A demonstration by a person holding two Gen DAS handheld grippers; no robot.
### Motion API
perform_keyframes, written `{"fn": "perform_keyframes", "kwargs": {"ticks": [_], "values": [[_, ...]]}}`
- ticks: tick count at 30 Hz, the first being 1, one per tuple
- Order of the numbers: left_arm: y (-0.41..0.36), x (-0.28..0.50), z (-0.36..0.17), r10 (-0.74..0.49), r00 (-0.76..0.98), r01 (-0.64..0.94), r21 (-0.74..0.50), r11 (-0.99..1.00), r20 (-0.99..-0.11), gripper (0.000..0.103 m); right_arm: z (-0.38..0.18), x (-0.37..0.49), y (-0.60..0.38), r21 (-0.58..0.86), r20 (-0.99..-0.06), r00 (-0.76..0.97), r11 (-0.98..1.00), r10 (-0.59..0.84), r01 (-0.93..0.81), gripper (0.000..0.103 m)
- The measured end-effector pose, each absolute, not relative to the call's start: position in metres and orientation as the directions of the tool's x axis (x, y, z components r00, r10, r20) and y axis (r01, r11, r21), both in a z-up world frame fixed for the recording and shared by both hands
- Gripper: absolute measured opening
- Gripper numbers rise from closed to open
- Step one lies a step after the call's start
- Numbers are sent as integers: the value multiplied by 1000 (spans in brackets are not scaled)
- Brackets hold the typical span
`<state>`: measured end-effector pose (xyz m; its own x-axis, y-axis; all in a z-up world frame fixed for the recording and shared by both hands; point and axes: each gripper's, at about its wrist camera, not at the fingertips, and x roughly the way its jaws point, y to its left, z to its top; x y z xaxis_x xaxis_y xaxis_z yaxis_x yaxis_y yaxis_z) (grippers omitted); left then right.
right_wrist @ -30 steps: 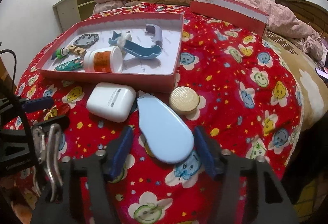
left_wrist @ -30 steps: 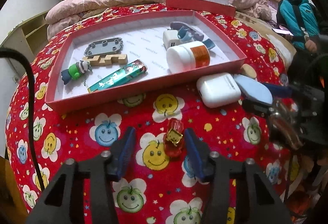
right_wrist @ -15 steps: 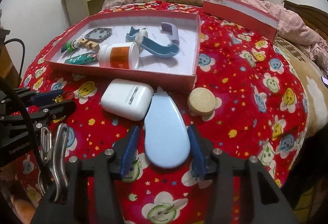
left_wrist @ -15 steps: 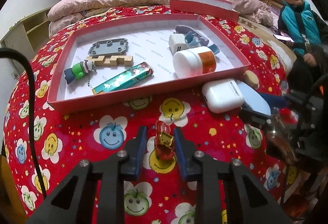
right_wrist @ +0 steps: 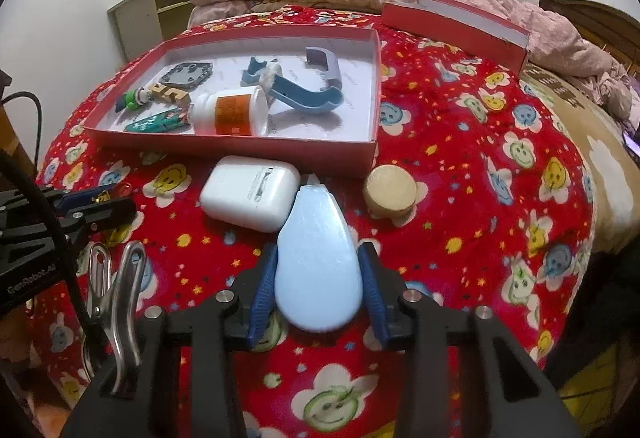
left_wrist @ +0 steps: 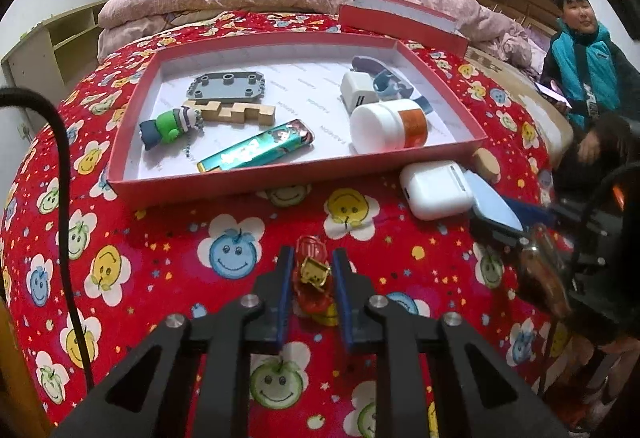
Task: Organize rigid objects
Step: 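Carry the red figure and pale blue oval over the tray with both grippers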
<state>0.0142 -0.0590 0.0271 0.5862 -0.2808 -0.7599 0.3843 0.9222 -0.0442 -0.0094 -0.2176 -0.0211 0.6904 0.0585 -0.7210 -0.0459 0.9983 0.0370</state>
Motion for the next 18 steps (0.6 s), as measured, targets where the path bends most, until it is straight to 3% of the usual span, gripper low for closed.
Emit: {"fn": "perform_keyframes", "kwargs": {"ticks": [18], "values": [[-48,8,43,-301,609,371,-72,926,-734,20,-7,-26,-202,144,-700,689,982,190,-124,41]]}}
